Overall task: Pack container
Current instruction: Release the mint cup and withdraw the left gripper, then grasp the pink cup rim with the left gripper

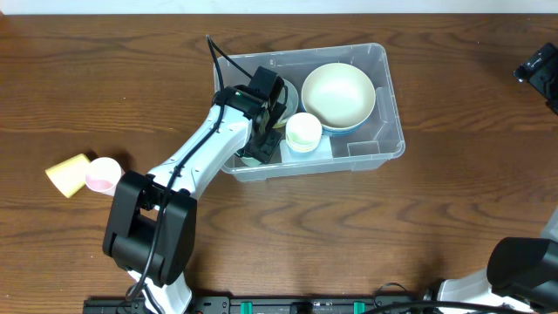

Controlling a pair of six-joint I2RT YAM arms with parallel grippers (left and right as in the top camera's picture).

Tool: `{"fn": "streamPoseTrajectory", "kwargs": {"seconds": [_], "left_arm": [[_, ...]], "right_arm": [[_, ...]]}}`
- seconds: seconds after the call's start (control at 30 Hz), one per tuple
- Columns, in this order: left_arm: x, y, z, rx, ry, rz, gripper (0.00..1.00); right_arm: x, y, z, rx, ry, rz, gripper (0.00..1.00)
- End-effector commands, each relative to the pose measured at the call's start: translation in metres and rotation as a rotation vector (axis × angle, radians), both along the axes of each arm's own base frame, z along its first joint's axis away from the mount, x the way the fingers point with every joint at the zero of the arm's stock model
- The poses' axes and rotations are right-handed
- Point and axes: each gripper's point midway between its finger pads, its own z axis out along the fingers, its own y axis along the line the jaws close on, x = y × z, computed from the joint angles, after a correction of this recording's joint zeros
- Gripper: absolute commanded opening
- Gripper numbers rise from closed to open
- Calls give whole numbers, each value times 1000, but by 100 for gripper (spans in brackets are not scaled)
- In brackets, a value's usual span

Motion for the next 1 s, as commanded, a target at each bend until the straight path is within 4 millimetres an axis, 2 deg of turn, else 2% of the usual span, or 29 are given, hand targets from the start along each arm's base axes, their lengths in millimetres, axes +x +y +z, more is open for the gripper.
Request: {"fn": "streamPoseTrajectory", "kwargs": {"seconds": [0.0, 0.17, 0.27, 0.33, 0.4, 0.47, 0.53, 0.63, 0.73, 0.87, 0.97], "left_arm": [[17, -3, 28, -15, -70, -5, 59], [37, -9, 97, -80, -207, 4, 60], [42, -2, 138, -111, -282, 27, 62], [40, 12, 162, -127, -311, 76, 62], [35, 31, 175, -139, -319, 156, 62], [28, 62, 182, -123, -309, 289, 62], [20, 100, 181, -92, -281, 448, 62], [8, 152, 170, -67, -205, 661, 62], [-7, 190, 150, -78, -118, 790, 63], [-29, 222, 121, -53, -20, 901, 62], [-45, 233, 97, -31, 47, 936, 62]], "right_arm": [[0, -1, -2, 9, 2, -14, 99], [0, -1, -2, 9, 2, -14, 99], [0, -1, -2, 9, 2, -15, 99], [0, -1, -2, 9, 2, -14, 99], [0, -1, -2, 9, 3, -14, 99], [0, -1, -2, 9, 3, -14, 99], [0, -1, -2, 9, 2, -14, 99], [0, -1, -2, 9, 2, -14, 99], [0, -1, -2, 9, 2, -15, 99], [0, -1, -2, 9, 2, -14, 99], [0, -1, -2, 9, 2, -14, 99]]}}
